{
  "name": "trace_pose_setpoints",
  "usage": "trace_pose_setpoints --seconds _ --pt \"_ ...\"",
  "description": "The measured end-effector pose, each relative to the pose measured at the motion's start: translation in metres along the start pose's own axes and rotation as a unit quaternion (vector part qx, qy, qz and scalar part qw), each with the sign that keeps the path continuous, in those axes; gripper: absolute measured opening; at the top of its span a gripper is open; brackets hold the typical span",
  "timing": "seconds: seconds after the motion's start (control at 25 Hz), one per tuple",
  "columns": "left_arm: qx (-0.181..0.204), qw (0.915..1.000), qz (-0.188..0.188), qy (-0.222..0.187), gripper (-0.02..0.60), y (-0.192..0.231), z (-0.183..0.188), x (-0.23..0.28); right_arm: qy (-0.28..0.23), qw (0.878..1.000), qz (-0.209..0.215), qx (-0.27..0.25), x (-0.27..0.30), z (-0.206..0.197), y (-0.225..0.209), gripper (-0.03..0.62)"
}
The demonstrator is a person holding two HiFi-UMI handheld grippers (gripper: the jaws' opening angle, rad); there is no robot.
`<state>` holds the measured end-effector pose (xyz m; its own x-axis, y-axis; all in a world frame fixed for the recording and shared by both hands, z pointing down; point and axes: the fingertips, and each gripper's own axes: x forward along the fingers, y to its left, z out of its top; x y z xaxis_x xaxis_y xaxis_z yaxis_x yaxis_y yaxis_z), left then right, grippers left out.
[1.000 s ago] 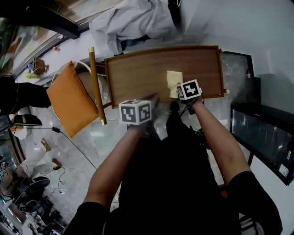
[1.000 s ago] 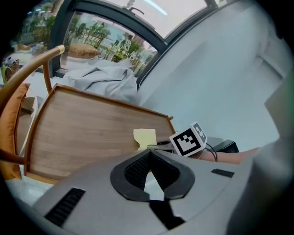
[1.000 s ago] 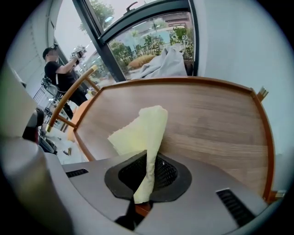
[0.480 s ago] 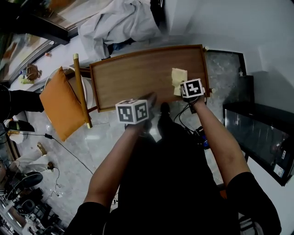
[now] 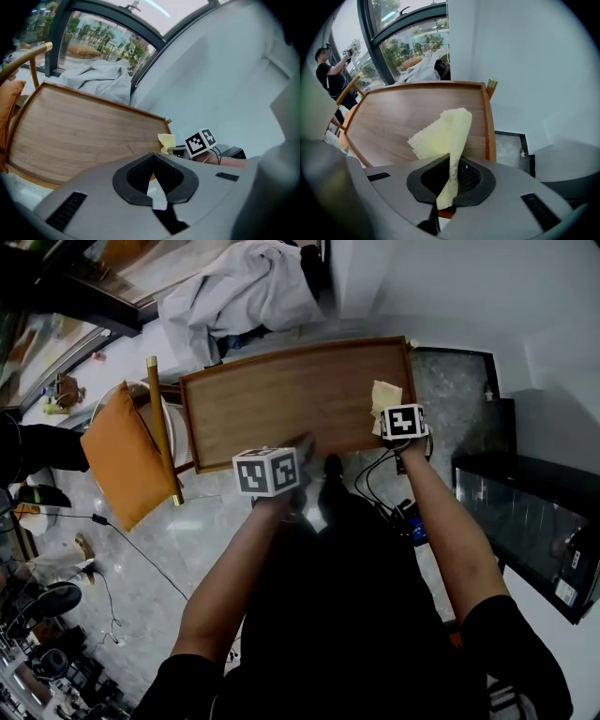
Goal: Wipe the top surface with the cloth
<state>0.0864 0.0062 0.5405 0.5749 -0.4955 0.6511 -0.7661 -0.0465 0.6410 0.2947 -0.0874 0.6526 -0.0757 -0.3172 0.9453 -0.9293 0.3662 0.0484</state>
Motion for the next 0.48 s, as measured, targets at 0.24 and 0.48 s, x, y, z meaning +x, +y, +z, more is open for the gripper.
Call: trace_pose_setpoints --seconds 0.24,0.48 --pt "-0.001 1.0000 -0.003 -0.002 0.009 -0.004 0.001 0.002 0.012 0.999 -0.032 0.020 -0.005 -0.005 -0.017 0.032" --pt "-0.005 1.0000 0.000 -0.003 0.009 0.004 -0.001 -0.005 0.016 0.997 -0.076 0.013 -0.007 -0.007 -0.030 0.032"
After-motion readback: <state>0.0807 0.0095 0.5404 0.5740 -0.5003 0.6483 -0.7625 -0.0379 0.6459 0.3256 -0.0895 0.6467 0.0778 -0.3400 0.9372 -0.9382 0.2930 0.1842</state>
